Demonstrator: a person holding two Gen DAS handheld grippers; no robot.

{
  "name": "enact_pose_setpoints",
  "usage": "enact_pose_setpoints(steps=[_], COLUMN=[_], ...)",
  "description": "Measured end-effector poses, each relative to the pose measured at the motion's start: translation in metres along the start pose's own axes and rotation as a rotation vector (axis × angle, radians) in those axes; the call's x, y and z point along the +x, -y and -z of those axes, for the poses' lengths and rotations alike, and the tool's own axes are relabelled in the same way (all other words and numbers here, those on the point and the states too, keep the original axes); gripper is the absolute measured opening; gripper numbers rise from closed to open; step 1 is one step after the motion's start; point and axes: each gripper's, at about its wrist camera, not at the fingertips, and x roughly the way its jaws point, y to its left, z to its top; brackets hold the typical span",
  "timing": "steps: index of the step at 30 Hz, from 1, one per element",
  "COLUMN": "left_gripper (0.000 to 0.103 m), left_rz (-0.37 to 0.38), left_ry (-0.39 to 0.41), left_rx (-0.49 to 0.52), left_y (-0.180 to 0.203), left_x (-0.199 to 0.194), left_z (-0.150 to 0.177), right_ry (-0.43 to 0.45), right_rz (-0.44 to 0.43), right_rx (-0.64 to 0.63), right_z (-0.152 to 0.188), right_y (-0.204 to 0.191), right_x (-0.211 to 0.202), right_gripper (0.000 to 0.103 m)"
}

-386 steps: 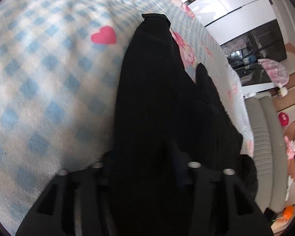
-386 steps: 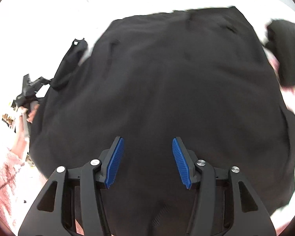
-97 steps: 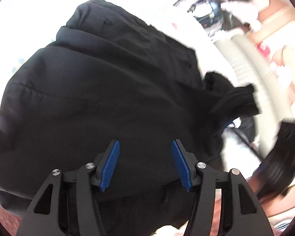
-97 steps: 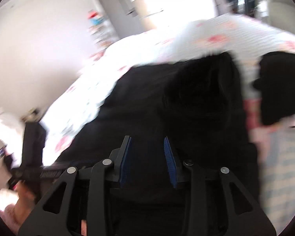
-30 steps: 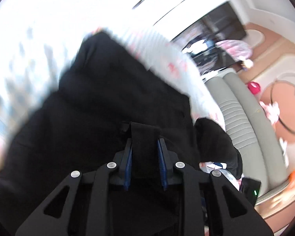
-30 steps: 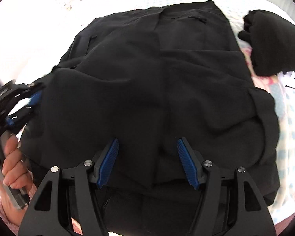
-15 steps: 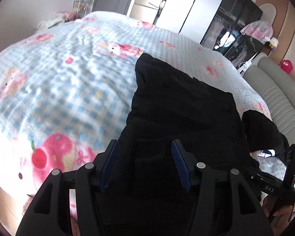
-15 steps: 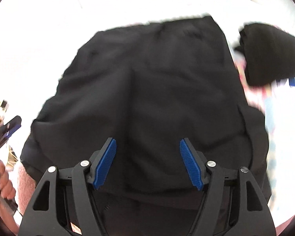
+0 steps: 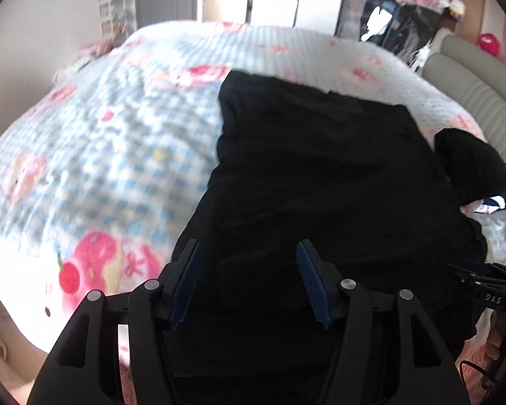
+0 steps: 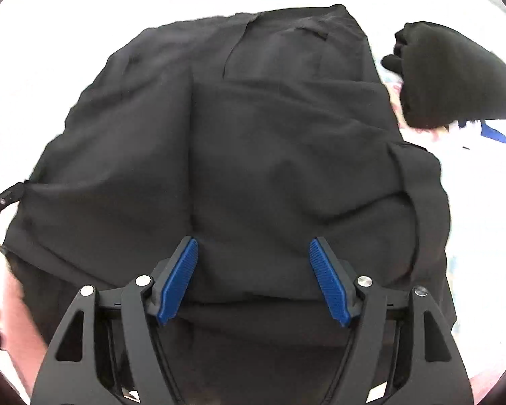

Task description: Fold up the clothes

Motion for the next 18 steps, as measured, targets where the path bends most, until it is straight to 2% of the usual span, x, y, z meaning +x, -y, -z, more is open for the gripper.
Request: enact_pose_setpoints(steps=[1, 3, 5, 6, 7, 8, 9, 10, 12, 14, 18], left_gripper=[0.060, 0.061, 0.061, 0.058, 0.050, 0.050, 0.051, 0.058, 0.064, 0.065, 0.066], left_rz=[0.039, 0.137, 0.056, 0.002, -0.008, -0.005, 0.020, 0.052, 0.157, 0.222, 0.295], left_ry=[0.029, 0.005, -0.133, -0.210, -0.227, -0.226, -0.208, -0.184, -0.138, -0.162, -0.247], left_rx=[0.014, 0.034, 0.053, 0.063, 0.054, 0.039, 0.010, -0.022, -0.076, -0.100, -0.088], left_y=[0.008, 0.023, 0.026, 0.027, 0.024, 0.019, 0.015, 0.010, 0.009, 0.017, 0.042], left_x=[-0.003, 0.009, 0.043, 0.061, 0.063, 0.060, 0.051, 0.039, 0.022, 0.022, 0.037], left_z=[-0.001, 0.001, 0.010, 0.015, 0.018, 0.021, 0.020, 0.019, 0.017, 0.020, 0.036], right_ry=[0.016, 0.026, -0.032, -0.065, -0.071, -0.059, -0.044, -0.025, 0.019, 0.050, 0.013], right_rz=[-0.031, -0.060, -0.039, -0.019, -0.018, -0.039, -0.064, -0.089, -0.087, -0.057, -0.033], right_rx=[0.002, -0.021, -0.072, -0.087, -0.081, -0.057, -0.034, -0.016, 0.008, 0.029, 0.084], right_z=[-0.001, -0.001, 0.001, 0.001, 0.003, 0.004, 0.005, 0.005, 0.005, 0.009, 0.035], right_y=[-0.001, -0.012, -0.020, -0.018, -0.014, -0.008, -0.001, 0.007, 0.024, 0.039, 0.060], right_x=[-0.004, -0.004, 0.013, 0.024, 0.027, 0.021, 0.011, 0.000, -0.024, -0.042, -0.051], right_gripper=[0.071, 0.071, 0.071, 0.071, 0.071, 0.070, 0.070, 0.070, 0.071, 0.072, 0.072])
